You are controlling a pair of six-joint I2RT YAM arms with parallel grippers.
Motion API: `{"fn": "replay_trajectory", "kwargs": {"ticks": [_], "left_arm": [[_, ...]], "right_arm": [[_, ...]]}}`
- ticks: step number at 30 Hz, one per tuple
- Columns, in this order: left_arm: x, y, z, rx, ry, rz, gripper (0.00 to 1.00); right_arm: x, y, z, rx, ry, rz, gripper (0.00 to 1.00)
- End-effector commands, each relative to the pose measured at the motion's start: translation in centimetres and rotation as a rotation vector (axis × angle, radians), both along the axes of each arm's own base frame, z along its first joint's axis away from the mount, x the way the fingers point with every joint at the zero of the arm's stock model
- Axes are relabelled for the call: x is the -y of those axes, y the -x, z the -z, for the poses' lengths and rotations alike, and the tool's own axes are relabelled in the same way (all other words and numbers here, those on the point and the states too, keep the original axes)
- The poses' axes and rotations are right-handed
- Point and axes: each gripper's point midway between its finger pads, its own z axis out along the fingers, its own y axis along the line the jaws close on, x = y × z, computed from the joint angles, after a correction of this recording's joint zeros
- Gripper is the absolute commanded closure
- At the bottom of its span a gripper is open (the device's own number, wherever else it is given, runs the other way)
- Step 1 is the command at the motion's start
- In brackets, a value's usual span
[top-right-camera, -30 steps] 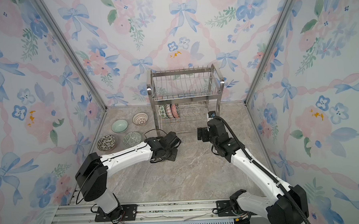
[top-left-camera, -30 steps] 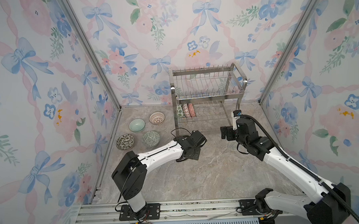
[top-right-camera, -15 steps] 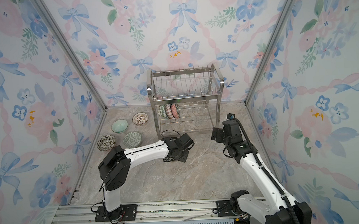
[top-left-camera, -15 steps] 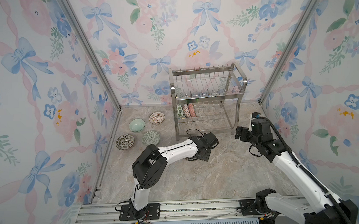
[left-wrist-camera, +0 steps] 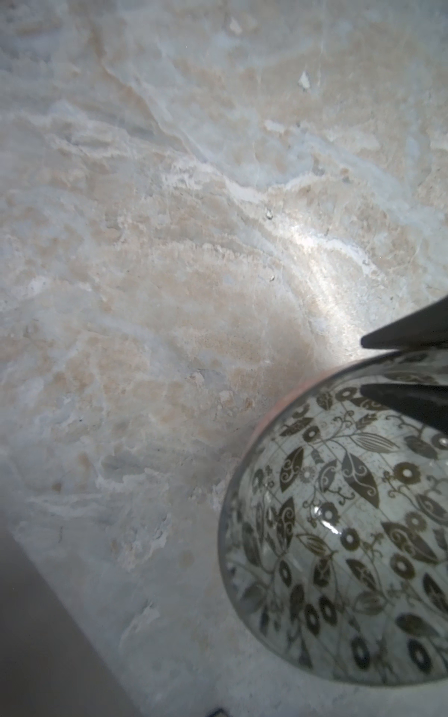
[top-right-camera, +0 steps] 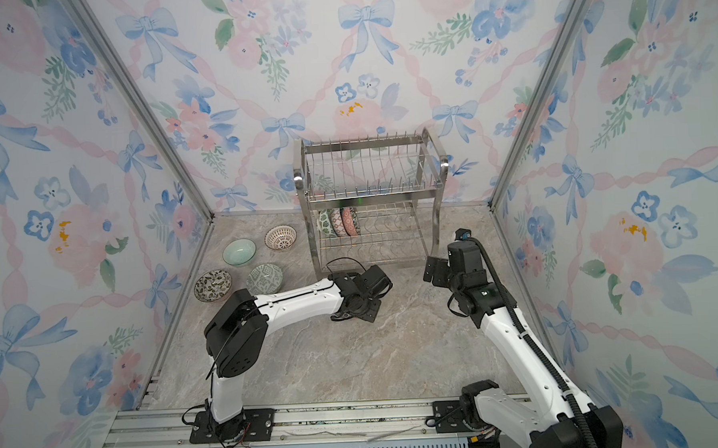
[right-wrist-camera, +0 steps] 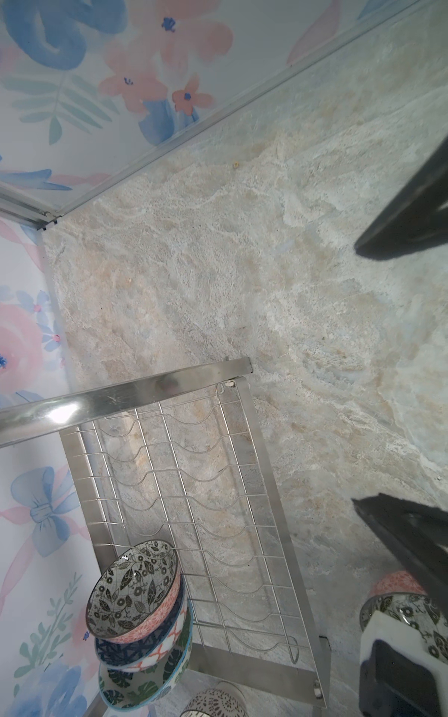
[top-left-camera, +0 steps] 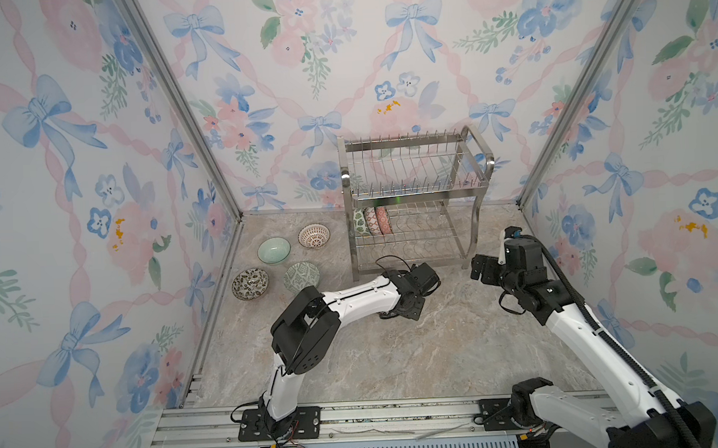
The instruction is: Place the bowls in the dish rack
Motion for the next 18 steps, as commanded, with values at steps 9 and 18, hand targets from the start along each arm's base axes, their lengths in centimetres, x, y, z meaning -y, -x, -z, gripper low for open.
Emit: {"fn": "replay_trajectory", "kwargs": {"ticks": [9, 18], "left_arm": [[1.9, -0.4, -2.1, 0.021, 0.060, 0.030, 0.34], [1.9, -1.0, -5.3, 0.064, 0.110, 0.043, 0.03]], "right_arm": [[-0.5, 0.3, 0.2, -0.008, -0.024, -0.032, 0.03], [-0.7, 0.3, 0.0, -0.001, -0.033, -0.043, 0.03]]}}
